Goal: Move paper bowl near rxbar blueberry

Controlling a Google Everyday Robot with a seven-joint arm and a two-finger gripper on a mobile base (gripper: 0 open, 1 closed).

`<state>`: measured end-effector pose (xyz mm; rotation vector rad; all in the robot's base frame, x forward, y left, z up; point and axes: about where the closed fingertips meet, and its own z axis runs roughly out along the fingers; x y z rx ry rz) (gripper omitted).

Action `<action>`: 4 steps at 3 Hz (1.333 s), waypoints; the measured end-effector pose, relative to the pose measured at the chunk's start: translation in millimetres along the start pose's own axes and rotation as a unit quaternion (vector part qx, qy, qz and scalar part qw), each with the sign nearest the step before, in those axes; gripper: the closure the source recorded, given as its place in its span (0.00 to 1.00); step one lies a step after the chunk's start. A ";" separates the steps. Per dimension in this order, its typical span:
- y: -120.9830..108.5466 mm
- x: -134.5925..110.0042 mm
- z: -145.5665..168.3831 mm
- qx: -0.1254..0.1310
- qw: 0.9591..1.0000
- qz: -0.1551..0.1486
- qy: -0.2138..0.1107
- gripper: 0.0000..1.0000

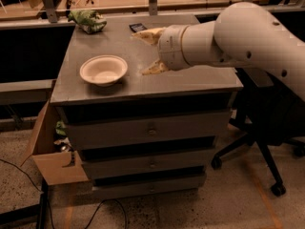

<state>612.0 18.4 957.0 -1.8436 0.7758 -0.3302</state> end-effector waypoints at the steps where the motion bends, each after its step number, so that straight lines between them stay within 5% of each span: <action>1: 11.7 -5.5 42.8 -0.018 0.999 0.001 -0.046 0.27; 2: 18.8 -6.9 65.1 -0.029 0.997 0.003 -0.070 0.19; 4: 16.5 -9.4 98.3 -0.023 0.995 -0.001 -0.095 0.56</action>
Offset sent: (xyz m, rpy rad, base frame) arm 0.0361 0.0609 -0.0597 0.0133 0.1056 0.1775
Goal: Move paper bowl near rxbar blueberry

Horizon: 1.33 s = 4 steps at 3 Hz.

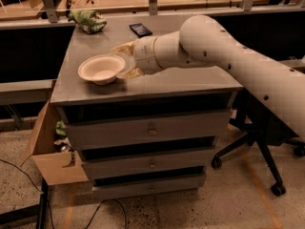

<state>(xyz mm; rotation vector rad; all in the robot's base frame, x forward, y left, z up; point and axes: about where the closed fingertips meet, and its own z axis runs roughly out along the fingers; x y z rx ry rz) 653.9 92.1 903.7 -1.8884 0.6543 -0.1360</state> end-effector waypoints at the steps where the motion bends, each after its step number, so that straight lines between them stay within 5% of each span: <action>1: 4.0 -3.1 15.2 -0.005 1.000 0.003 -0.016 0.75; 2: 7.7 -6.9 25.7 -0.011 0.999 0.004 -0.033 0.70; 3: 8.1 -10.7 36.6 -0.019 0.998 -0.004 -0.054 0.37; 4: 8.3 -10.8 39.8 -0.019 0.998 -0.006 -0.058 0.53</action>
Offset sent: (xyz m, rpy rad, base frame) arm 0.0021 0.0281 -0.0226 0.0129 0.0516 0.0909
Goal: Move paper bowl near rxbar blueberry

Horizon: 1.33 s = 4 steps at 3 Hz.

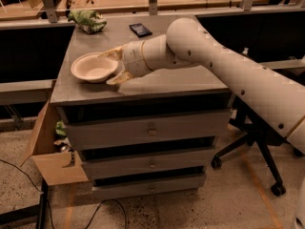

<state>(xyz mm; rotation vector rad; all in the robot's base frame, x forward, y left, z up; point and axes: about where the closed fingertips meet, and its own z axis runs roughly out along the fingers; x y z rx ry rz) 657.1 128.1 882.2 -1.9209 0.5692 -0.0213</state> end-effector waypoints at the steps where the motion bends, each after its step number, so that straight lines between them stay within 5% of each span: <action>1: -1.2 1.6 3.6 0.003 1.000 -0.001 -0.001 0.75; 2: 1.3 2.2 9.4 0.000 1.000 0.000 -0.010 0.98; 3: 0.8 3.1 14.7 -0.001 1.000 -0.002 -0.019 1.00; 4: -17.2 14.2 0.1 0.027 1.000 -0.009 0.002 1.00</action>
Offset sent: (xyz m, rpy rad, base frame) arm 0.0072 0.0075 -0.0128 0.0043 0.0234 0.0380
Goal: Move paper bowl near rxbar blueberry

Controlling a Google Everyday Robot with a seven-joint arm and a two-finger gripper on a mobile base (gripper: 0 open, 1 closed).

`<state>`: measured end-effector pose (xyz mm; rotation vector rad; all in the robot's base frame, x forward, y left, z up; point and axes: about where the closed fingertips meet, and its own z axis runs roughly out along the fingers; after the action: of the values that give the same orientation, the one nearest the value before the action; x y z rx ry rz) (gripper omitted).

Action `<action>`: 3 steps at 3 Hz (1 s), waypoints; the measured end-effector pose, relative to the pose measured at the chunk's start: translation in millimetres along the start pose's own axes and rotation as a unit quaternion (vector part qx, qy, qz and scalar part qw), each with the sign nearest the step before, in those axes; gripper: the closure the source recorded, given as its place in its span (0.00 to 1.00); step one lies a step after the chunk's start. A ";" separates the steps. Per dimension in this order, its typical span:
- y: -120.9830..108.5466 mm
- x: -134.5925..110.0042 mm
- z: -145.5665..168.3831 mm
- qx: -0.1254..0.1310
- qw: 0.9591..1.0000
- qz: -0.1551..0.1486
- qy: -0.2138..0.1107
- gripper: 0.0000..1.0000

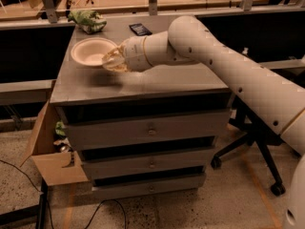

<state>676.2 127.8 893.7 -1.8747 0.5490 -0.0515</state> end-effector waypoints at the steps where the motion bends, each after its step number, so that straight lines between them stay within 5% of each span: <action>1: -14.0 26.0 -29.7 0.033 0.998 0.001 0.051 1.00; 3: -15.8 99.3 -96.9 0.078 0.984 0.039 0.157 1.00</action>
Offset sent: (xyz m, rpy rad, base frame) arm 0.0683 -0.1358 0.0388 0.1065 -0.0896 -0.3757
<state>741.5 7.6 921.7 -1.7001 0.8093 -0.3341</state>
